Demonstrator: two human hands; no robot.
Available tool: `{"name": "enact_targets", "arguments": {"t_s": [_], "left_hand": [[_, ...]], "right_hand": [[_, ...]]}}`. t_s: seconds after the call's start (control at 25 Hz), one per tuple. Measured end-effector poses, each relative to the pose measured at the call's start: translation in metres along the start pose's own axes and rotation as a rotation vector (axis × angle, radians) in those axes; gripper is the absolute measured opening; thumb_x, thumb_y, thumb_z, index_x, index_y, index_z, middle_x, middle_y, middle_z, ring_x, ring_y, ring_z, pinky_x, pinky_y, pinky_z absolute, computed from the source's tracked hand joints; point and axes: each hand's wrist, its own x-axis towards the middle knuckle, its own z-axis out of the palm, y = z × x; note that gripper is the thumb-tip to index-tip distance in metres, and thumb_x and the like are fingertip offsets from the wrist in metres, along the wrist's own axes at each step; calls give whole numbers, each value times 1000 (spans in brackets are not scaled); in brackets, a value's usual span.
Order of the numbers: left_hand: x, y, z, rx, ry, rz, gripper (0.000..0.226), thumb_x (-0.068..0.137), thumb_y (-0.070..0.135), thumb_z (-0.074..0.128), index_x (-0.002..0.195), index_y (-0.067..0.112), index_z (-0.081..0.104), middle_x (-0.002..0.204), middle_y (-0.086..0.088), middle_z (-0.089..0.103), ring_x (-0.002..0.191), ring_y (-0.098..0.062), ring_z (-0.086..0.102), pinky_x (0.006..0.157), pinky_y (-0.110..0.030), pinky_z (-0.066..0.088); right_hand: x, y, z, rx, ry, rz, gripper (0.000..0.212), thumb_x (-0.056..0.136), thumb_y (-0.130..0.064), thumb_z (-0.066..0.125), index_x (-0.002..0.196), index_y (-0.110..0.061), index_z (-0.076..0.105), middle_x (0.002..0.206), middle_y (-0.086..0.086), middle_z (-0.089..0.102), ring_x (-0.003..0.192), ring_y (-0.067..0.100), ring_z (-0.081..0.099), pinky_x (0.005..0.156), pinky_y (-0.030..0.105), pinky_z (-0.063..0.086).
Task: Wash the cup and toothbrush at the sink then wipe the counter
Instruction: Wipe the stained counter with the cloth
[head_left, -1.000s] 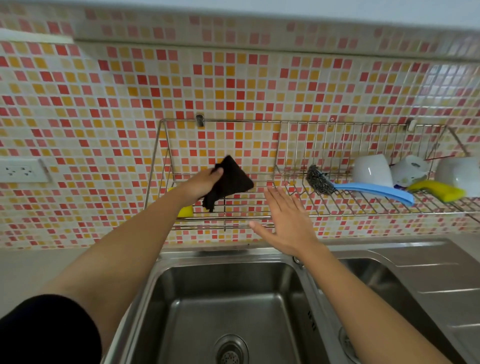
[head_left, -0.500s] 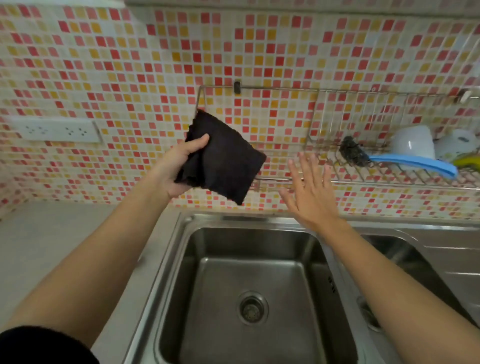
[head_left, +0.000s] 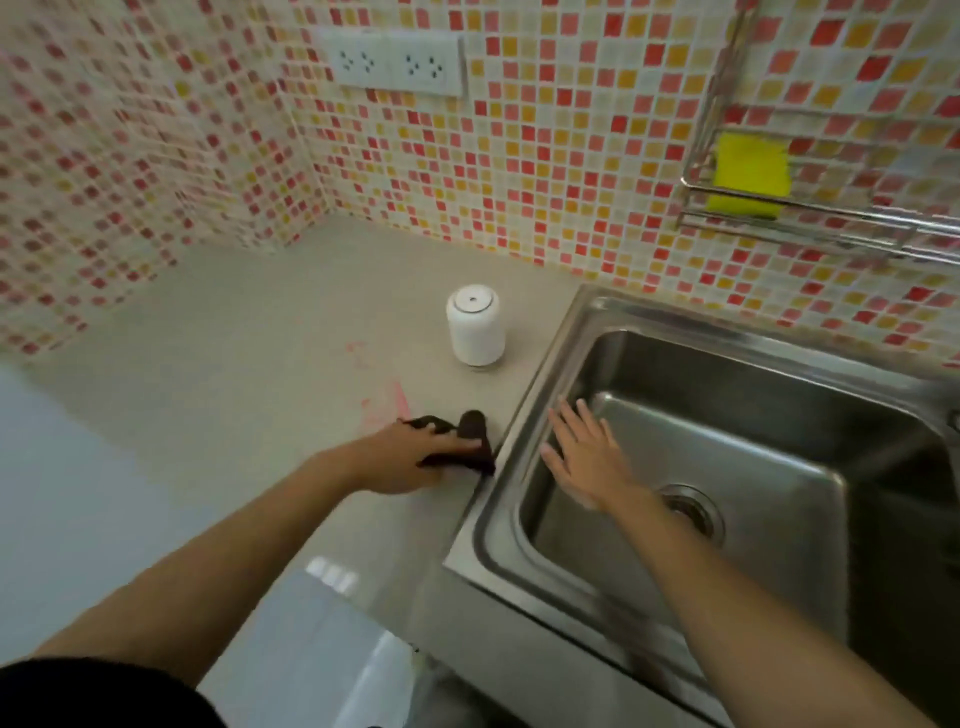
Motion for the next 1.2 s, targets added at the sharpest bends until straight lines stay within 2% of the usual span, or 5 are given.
{"name": "enact_targets", "arguments": {"t_s": [0.12, 0.28, 0.52, 0.76, 1.2], "left_hand": [[-10, -5, 65, 40, 40, -68, 85, 74, 83, 9, 147, 40, 10, 159, 1, 0, 146, -25, -5, 118, -48, 2], [34, 11, 79, -69, 354, -310, 68, 90, 65, 12, 149, 34, 1, 159, 6, -8, 146, -21, -12, 115, -52, 0], [-18, -17, 149, 28, 547, -154, 54, 102, 38, 7, 134, 19, 47, 134, -4, 57, 130, -21, 39, 101, -44, 43], [41, -31, 107, -35, 671, -285, 44, 98, 29, 32, 129, 8, 55, 133, -11, 56, 128, -32, 48, 100, -48, 44], [54, -74, 92, 102, 698, 18, 49, 100, 31, 25, 118, 6, 64, 125, -11, 63, 120, -30, 56, 94, -47, 50]], "right_hand": [[20, -18, 13, -10, -26, 5, 59, 100, -43, 21, 150, -18, 4, 159, 1, -5, 145, 22, -7, 116, 43, 0], [48, -33, 20, 6, -25, 93, 56, 100, -42, 18, 150, -22, 4, 159, 0, -6, 145, 25, -8, 116, 45, -1], [71, -58, 33, 31, 21, 250, 61, 98, -46, 22, 150, -17, 7, 158, 6, -8, 144, 29, -10, 115, 48, -4], [73, -64, 40, -2, 88, 297, 61, 99, -39, 21, 149, -11, -3, 158, 8, -8, 145, 26, -11, 115, 46, -5], [74, -74, 39, -47, 87, 408, 60, 99, -42, 16, 148, -15, -6, 158, 3, -10, 144, 21, -13, 114, 43, -10]]}}
